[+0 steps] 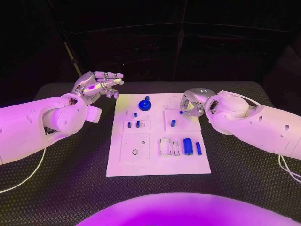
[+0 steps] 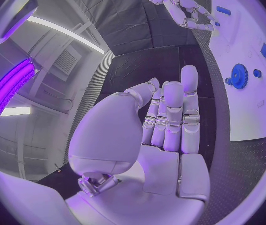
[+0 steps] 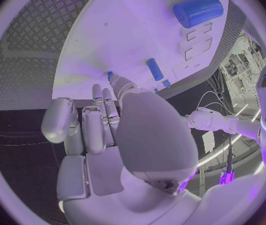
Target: Assemble the parts on the task board
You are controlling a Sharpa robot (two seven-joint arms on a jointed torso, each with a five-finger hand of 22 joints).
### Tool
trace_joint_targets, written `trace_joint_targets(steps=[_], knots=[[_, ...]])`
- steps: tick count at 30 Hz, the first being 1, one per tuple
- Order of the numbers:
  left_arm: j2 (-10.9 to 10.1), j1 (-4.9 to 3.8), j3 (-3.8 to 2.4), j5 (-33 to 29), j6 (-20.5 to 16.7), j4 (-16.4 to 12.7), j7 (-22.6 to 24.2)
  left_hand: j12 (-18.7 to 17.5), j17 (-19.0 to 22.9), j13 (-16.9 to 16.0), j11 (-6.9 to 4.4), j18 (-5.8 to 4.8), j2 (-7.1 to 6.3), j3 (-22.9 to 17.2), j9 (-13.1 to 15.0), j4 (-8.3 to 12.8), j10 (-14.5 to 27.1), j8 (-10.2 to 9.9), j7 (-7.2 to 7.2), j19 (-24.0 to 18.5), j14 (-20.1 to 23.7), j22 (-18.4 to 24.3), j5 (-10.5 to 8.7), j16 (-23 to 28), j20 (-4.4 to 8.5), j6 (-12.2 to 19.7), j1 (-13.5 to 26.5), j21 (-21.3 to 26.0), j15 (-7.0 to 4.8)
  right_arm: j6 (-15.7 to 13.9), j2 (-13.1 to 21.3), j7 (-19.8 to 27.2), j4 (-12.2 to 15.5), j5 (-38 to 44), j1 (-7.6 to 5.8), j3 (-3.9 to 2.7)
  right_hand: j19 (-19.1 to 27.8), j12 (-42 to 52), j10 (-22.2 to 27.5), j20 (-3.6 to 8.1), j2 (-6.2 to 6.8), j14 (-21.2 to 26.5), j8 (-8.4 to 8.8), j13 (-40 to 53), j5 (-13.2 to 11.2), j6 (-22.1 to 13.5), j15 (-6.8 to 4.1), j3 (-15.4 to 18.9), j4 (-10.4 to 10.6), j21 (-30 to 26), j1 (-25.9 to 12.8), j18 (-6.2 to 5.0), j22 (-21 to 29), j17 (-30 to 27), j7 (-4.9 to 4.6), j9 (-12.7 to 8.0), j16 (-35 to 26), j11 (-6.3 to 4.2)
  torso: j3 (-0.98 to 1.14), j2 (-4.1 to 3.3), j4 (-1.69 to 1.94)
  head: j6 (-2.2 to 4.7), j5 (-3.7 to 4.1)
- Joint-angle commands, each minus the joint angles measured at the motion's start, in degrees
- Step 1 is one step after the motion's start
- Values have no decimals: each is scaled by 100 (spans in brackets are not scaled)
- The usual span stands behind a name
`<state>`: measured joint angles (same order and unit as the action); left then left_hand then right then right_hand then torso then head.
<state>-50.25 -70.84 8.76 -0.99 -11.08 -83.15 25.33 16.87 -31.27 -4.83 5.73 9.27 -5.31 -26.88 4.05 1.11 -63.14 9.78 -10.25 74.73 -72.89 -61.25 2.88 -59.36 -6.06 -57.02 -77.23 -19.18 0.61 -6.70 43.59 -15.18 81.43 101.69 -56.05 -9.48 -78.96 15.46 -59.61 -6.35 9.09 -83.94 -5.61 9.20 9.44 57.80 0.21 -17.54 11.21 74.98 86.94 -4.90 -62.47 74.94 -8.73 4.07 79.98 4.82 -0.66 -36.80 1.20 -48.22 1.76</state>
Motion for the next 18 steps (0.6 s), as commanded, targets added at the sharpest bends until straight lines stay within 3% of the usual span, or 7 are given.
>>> trace_joint_targets(steps=[1, 10, 11, 14, 18], knots=[[6, -7, -5, -147, 106, -11, 97, 31, 24, -7, -6, 105, 5, 47, -9, 5, 48, 36, 3, -32, 34, 11, 22, 48, -4, 33, 50, 33, 2, 188, -34, -3, -16, 52, -7, -1, -42, -34, -73, -7, -33, -262, 21, -40, 44, 72, 17, -62, -12, -25, -21, -37, -9, -8, 16, 8, -35, 1, 3, 1, -1, -7, 6], [21, -7, -5, -149, 100, -6, 36, 37, 37, -8, -4, 105, 15, 51, -11, 11, 56, 37, 1, -39, 46, 22, 23, 57, -6, 39, 45, 44, 3, 273, -116, 31, -95, 42, 18, 10, -76, -36, -241, 21, -75, -283, 5, -146, 96, 214, -13, -155, -53, -4, -30, -29, -52, 8, 51, 17, -18, -39, 3, 1, 3, -27, 1], [23, -7, -5, -149, 99, -6, 29, 37, 37, -8, -4, 105, 15, 51, -11, 11, 56, 37, 1, -39, 46, 22, 23, 57, -6, 39, 45, 44, 3, 278, -115, 34, -92, 42, 19, 39, -79, -39, -251, 22, -80, -285, 5, -155, 99, 224, -16, -163, -56, -2, -32, -28, -57, 12, 54, 18, -15, -41, 2, 1, 3, -27, 1], [30, -7, -5, -149, 99, -4, 6, 38, 39, -8, -3, 106, 19, 52, -11, 13, 60, 37, 0, -40, 49, 25, 23, 59, -6, 42, 44, 47, 3, 288, -85, 29, -69, 29, 21, 208, -96, -56, -308, 31, -107, -298, 5, -206, 116, 276, -27, -209, -76, 8, -41, -24, -77, 27, 67, 19, -2, -54, 1, 2, 2, -43, -12], [38, -8, -5, -146, 119, -4, -31, 38, -69, -7, -3, 106, 20, 53, -11, 13, 62, 37, -1, -40, 16, 26, 23, 1, -6, 44, 44, 48, 4, 328, -96, 18, -86, 12, 22, 280, -108, -81, -346, 39, -157, -305, 13, -255, 105, 310, -34, -266, -87, 15, -55, -20, -93, 31, 74, 17, 3, -62, -1, 4, 2, -56, 3]])
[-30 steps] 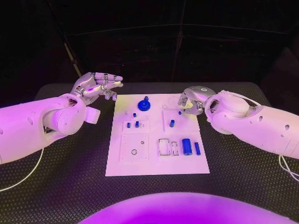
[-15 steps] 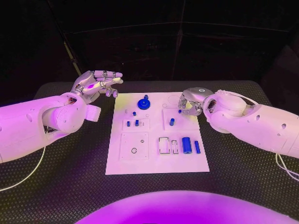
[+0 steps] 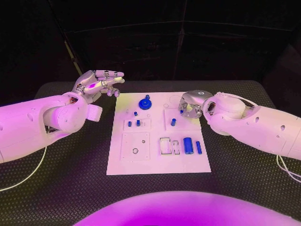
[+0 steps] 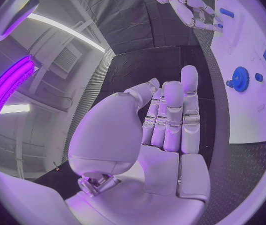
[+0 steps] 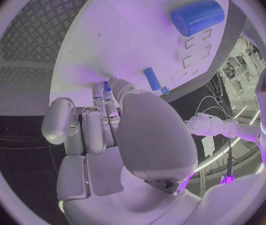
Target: Assemble the parts on the task board
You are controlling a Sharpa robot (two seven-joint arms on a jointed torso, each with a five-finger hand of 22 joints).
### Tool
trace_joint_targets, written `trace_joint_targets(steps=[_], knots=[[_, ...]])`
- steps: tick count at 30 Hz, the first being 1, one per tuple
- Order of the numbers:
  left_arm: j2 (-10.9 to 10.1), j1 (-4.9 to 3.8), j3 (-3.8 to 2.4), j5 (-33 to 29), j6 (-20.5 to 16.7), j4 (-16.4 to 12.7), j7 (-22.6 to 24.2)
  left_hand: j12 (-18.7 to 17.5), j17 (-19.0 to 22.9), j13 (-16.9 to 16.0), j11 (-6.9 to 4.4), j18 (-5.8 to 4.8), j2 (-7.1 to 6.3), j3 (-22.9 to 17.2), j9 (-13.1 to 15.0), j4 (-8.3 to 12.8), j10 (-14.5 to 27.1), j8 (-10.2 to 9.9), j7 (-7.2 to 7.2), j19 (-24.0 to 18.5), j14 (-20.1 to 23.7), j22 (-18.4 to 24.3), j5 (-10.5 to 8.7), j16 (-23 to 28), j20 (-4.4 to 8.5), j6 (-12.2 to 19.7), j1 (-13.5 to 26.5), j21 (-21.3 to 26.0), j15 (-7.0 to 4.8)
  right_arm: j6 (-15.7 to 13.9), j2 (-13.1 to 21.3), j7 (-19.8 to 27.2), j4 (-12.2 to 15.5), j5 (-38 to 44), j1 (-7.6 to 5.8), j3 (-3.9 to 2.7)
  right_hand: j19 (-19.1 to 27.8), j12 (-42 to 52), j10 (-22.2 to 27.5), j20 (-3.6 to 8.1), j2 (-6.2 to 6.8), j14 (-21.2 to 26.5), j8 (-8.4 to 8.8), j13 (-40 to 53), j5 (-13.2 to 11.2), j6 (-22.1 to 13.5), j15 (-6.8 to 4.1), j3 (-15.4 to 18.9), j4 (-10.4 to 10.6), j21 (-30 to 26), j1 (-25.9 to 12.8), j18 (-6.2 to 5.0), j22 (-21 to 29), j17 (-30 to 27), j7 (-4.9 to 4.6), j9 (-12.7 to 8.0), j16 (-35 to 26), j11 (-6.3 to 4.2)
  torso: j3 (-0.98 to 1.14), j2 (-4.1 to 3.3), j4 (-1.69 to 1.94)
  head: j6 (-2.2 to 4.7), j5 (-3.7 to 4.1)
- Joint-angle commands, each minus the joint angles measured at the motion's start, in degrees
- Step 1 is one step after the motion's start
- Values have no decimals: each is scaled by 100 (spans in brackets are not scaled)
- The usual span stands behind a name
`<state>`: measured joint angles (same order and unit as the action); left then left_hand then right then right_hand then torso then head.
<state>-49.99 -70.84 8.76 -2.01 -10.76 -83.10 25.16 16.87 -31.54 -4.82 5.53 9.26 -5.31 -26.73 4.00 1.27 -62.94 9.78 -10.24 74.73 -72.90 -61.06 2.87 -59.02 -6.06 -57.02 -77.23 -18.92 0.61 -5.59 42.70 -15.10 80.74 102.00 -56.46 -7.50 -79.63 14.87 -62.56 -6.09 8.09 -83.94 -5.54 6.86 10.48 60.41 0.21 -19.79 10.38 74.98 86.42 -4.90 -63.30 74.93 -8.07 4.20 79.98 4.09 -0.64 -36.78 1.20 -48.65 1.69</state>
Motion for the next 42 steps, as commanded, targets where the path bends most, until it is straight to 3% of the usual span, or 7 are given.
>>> trace_joint_targets(steps=[1, 5, 10, 22, 33, 36, 42], knots=[[14, -8, -5, -43, 92, -9, -26, 38, -44, -8, 18, 106, 20, 38, -7, -3, 42, 37, -1, -41, 16, 7, 23, -34, -7, 43, 44, 22, 3, 227, -12, 7, -23, -22, 63, 95, -44, -25, -56, 14, -63, -306, 7, -27, -4, 53, -34, -50, -7, 18, -3, -20, -14, 33, 7, 4, 4, 10, -2, -1, 2, -18, 10], [19, -8, -5, -41, 101, -8, -61, 38, -53, -8, 20, 107, 21, 41, -8, -1, 48, 36, -3, -38, 12, 10, 22, -41, -7, 49, 45, 23, 4, 246, -33, 0, -49, -29, 63, 123, -51, -33, -75, 16, -76, -309, 8, -47, -12, 71, -37, -77, -23, 24, 2, -18, -26, 40, 9, 4, 10, 7, 7, -1, -3, -25, 11], [19, -8, -5, -40, 101, -6, -78, 38, -53, -8, 20, 107, 21, 41, -8, -1, 48, 36, -3, -38, 12, 10, 22, -41, -7, 49, 45, 23, 4, 155, -45, 1, -53, -31, 64, 134, -78, -45, -145, 24, -113, -314, 2, -91, -15, 135, -47, -155, -79, 52, 25, -8, -76, 35, 13, 9, 9, -2, 0, 7, -1, -33, 10], [16, -9, -5, -39, 87, -1, -95, 38, -53, -8, 20, 107, 21, 41, -8, -1, 48, 36, -3, -38, 12, 10, 22, -41, -7, 49, 45, 23, 4, -491, -29, 114, 15, -4, 65, 139, -272, -27, -566, 86, -275, -338, -128, -148, -90, 504, -120, -437, -339, 317, 84, 71, -517, 111, 64, 66, 72, -73, 2, 7, 1, -28, 7], [5, -9, -5, -22, 69, 5, -112, 40, -27, -2, 43, 104, 21, 82, -16, 12, 121, 24, -28, -21, 16, 36, 23, -46, -18, 118, 56, 38, 20, -870, 3, 180, 62, -6, 66, 139, -268, -105, -607, 101, -246, -324, -101, -183, -79, 504, -123, -544, -445, 317, 53, 71, -512, 59, 52, 56, 40, -68, -1, 6, -5, -22, 6], [3, -8, -5, -20, 68, 12, -114, 41, -22, -1, 46, 104, 20, 87, -17, 14, 130, 23, -31, -20, 19, 40, 23, -45, -19, 126, 57, 40, 22, -990, 34, 215, 100, -41, 66, 139, -266, -127, -605, 100, -232, -320, -90, -193, -77, 497, -120, -567, -465, 317, 38, 71, -513, 46, 47, 51, 32, -64, 7, 8, -8, -14, -9], [4, -8, -5, -19, 76, 28, -119, 43, -9, -1, 52, 103, 22, 96, -18, 16, 145, 22, -37, -20, 26, 45, 23, -40, -22, 140, 58, 44, 26, -1143, 122, 250, 194, -90, 66, 138, -267, -135, -605, 99, -225, -320, -87, -196, -78, 497, -120, -574, -470, 319, 29, 72, -516, 47, 45, 50, 32, -62, -1, 8, -3, -5, 8]])
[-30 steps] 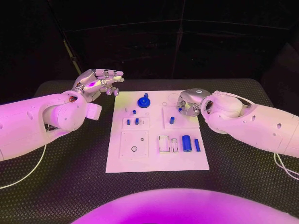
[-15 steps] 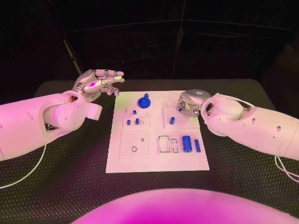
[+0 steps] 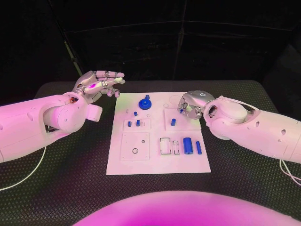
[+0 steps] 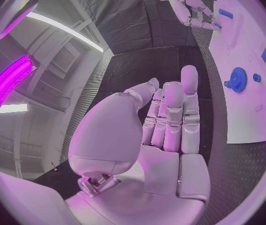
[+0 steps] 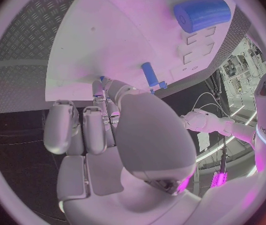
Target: Assemble the parts on the task board
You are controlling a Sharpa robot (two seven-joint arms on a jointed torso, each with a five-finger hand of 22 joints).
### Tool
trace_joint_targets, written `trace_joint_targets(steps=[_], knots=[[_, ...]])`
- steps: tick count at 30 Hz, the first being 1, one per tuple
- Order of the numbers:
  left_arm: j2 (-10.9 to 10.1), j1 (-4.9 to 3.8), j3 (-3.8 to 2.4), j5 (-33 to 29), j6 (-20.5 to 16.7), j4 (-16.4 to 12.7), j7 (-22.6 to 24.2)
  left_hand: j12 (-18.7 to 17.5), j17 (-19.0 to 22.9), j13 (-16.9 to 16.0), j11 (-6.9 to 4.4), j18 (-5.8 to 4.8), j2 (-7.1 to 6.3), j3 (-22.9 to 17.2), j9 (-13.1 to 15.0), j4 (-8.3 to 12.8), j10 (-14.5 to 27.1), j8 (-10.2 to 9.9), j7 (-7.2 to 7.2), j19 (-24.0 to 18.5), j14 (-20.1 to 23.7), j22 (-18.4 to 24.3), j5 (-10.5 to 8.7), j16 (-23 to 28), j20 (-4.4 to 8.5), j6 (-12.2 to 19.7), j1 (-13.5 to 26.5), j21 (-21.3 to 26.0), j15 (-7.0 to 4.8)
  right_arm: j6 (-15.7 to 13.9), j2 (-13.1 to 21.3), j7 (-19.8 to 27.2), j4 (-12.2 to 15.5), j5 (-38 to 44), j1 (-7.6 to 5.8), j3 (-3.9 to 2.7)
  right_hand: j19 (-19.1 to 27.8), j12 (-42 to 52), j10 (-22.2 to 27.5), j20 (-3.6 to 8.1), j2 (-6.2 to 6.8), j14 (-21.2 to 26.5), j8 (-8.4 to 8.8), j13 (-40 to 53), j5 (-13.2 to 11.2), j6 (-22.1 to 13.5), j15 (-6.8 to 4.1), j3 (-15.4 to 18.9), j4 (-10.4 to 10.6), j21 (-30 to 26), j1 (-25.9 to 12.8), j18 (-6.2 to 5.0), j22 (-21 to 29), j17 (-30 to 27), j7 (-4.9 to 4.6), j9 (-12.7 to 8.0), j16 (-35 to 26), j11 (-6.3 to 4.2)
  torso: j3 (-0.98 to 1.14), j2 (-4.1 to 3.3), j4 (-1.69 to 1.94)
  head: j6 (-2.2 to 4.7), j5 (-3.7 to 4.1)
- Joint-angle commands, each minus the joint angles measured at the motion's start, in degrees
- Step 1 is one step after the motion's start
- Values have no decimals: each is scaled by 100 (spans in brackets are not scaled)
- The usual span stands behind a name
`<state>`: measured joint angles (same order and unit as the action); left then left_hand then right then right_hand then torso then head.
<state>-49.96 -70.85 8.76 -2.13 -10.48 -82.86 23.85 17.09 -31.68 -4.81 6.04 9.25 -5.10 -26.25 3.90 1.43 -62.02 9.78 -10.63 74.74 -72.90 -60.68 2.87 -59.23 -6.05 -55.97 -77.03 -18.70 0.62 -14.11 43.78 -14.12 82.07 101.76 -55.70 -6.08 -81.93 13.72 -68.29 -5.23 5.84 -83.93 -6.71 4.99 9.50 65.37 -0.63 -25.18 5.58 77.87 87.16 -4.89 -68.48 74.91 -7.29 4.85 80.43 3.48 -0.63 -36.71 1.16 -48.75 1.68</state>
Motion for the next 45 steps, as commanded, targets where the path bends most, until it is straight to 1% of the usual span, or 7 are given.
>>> trace_joint_targets(steps=[1, 10, 17, 28, 35, 41, 45], knots=[[0, -7, -5, -7, 49, 8, 11, 22, 6, -2, 0, 104, 1, 48, -7, 0, 53, 23, 2, -20, 26, 7, 23, -19, -23, 35, 38, 22, 26, -304, 31, 153, 78, -70, -9, -4, -37, -26, -33, 13, 5, -320, 32, -12, 18, 2, -35, -41, 5, 30, -53, 71, 1, 52, -34, -16, -10, 1, -2, 2, 0, 4, 11], [-13, -7, -5, -7, 44, 26, 5, 28, 49, -1, 14, 102, 1, 71, -8, 0, 88, 21, -11, -22, 49, 20, 23, 0, -30, 68, 50, 33, 36, -381, 208, 142, 287, -160, -10, -7, -39, -42, -45, 12, 21, -320, 33, -19, 16, 14, -35, -55, -6, 36, -81, 73, -10, 53, -36, -16, -8, 2, -1, -2, -2, 15, 13], [-22, -6, -4, -7, 49, 28, 12, 31, 72, 0, 17, 101, 3, 78, -8, 1, 100, 22, -14, -24, 60, 25, 23, 11, -32, 78, 53, 37, 40, -488, 354, 165, 699, -274, -11, -12, -43, -49, -54, 13, 29, -322, 33, -22, 20, 21, -37, -64, -13, 43, -95, 74, -21, 63, -35, -16, -1, 1, 0, 2, -1, 17, -16], [3, -5, -4, -7, 67, 17, 18, 34, 99, 0, 20, 101, 5, 84, -8, 2, 111, 23, -17, -26, 74, 31, 23, 25, -35, 87, 54, 42, 43, -509, 314, 223, 1538, -398, -11, -17, -47, -59, -69, 15, 36, -323, 33, -26, 28, 32, -40, -77, -22, 49, -112, 75, -32, 69, -35, -16, 3, 0, -11, -3, 11, -1, -166], [29, -6, -4, -7, 79, 7, 31, 65, 116, -5, 33, 99, 6, 154, -3, -30, 144, 41, -27, -33, 93, 60, 21, 25, -50, 115, 119, 66, 59, -381, -1, 335, 1571, -518, -11, -10, -44, -76, -74, 17, 42, -322, 42, -33, 48, 29, -42, -96, -38, 47, -124, 74, -28, 66, -37, -19, 2, 0, -25, -13, 19, -45, -274], [60, -11, -4, -7, 85, -11, 32, 75, 122, -6, 34, 99, 5, 174, -1, -37, 151, 47, -27, -33, 96, 68, 21, 25, -53, 120, 133, 72, 61, -91, -231, 405, 1479, -533, -7, 171, -40, -82, -73, 17, 45, -320, 44, -36, 51, 28, -42, -99, -41, 41, -132, 72, -17, 60, -39, -20, -2, 2, -21, -11, 12, -85, -364], [68, -16, -4, -7, 84, -26, 30, 75, 122, -6, 34, 99, 5, 174, -1, -37, 151, 47, -27, -33, 96, 68, 21, 25, -53, 120, 133, 72, 61, 38, -348, 446, 1415, -463, 32, 251, -40, -95, -69, 17, 51, -319, 51, -41, 56, 23, -41, -104, -48, 42, -143, 72, -18, 58, -42, -23, -3, 5, -14, -9, 6, -114, -423]])
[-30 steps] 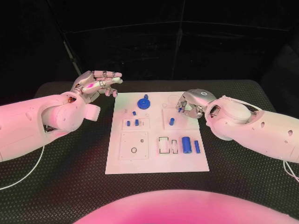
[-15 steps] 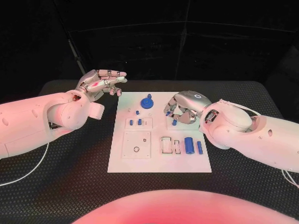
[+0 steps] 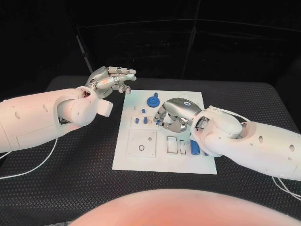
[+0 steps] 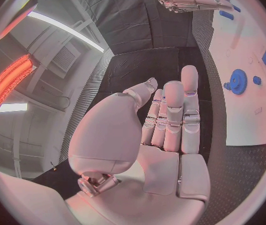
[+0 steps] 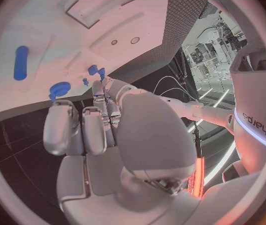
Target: Assemble the parts on the task board
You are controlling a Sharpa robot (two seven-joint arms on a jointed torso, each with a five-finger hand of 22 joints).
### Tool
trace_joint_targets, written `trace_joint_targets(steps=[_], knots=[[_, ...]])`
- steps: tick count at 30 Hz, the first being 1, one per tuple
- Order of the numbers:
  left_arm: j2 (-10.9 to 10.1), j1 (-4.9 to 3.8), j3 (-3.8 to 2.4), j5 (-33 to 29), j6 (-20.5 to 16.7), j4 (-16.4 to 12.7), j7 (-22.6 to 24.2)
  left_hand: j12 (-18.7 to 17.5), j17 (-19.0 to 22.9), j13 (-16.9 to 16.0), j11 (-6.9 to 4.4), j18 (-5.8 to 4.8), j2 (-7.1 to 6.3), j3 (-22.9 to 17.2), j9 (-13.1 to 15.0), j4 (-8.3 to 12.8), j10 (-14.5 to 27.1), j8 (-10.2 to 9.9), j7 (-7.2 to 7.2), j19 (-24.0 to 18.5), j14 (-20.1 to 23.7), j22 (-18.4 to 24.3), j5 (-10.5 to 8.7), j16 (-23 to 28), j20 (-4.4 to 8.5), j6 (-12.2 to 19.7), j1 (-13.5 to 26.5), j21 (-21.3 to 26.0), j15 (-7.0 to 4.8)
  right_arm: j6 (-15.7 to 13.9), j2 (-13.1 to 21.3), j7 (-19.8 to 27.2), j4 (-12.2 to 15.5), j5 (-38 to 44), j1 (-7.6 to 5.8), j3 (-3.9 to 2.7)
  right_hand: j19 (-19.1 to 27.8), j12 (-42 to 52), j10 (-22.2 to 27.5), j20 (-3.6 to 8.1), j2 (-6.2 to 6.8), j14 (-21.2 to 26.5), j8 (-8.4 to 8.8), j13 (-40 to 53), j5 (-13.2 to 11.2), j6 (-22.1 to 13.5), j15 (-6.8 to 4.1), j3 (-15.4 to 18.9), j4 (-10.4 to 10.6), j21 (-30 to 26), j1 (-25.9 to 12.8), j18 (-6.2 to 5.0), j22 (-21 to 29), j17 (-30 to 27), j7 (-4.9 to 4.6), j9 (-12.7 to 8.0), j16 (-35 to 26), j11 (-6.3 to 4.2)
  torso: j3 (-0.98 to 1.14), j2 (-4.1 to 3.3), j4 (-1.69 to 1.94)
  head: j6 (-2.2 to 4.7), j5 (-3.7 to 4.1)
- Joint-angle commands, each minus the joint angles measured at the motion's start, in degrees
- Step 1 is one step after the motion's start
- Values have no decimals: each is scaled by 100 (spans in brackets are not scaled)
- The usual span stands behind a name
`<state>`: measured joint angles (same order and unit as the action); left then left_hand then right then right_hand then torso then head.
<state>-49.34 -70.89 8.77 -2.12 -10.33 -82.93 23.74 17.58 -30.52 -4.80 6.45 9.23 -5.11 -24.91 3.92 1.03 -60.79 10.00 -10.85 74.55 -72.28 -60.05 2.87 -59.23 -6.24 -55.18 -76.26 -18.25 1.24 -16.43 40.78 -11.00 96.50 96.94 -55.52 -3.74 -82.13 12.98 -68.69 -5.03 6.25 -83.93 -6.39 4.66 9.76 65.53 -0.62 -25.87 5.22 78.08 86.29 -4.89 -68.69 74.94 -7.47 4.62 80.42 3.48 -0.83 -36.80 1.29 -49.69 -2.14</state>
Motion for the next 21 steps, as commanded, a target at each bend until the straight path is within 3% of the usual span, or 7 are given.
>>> trace_joint_targets(steps=[1, 6, 13, 21], knots=[[8, -13, -5, -8, 67, -22, 41, 26, 6, -7, -6, 101, 6, 40, -3, 3, 28, 26, -5, -14, 34, 5, 21, 25, -34, 40, 56, 27, -1, 292, -80, 138, -50, 44, 32, 28, -20, -20, -29, -3, 10, -320, 19, -7, 31, 8, -42, -36, -12, 21, -56, 72, 2, 54, -24, 0, -2, 5, 8, 3, -11, -27, -58], [20, -16, -5, -8, 66, -29, 43, 26, 6, -7, -6, 101, 6, 40, -3, 3, 28, 26, -5, -14, 34, 5, 21, 25, -34, 40, 56, 27, -1, 354, -213, 108, -164, 177, 106, 58, -20, -20, -29, -3, 10, -320, 19, -7, 31, 8, -42, -36, -12, 21, -56, 72, 2, 54, -24, 0, -2, 5, 8, 7, 6, -31, -103], [36, -18, -5, -8, 67, -32, 43, 35, 12, -9, -6, 102, 6, 56, -2, -2, 34, 31, -5, -13, 37, 12, 21, 25, -36, 45, 66, 32, 0, 407, -346, 85, -273, 261, 159, 69, -18, -31, -28, -3, 9, -320, 24, -12, 35, 5, -39, -42, -15, 20, -70, 72, 3, 59, -28, -2, 1, 8, 16, 7, -10, -31, -170], [62, -18, -5, -8, 74, -30, 39, 35, 12, -9, -6, 102, 6, 56, -2, -2, 34, 31, -5, -13, 37, 12, 21, 25, -36, 45, 66, 32, 0, 503, -471, 80, -361, 296, 209, 92, -17, -35, -30, -4, 6, -322, 25, -13, 37, 6, -38, -46, -15, 19, -78, 72, 5, 72, -28, -2, 10, 9, 14, 3, -8, -31, -192]])
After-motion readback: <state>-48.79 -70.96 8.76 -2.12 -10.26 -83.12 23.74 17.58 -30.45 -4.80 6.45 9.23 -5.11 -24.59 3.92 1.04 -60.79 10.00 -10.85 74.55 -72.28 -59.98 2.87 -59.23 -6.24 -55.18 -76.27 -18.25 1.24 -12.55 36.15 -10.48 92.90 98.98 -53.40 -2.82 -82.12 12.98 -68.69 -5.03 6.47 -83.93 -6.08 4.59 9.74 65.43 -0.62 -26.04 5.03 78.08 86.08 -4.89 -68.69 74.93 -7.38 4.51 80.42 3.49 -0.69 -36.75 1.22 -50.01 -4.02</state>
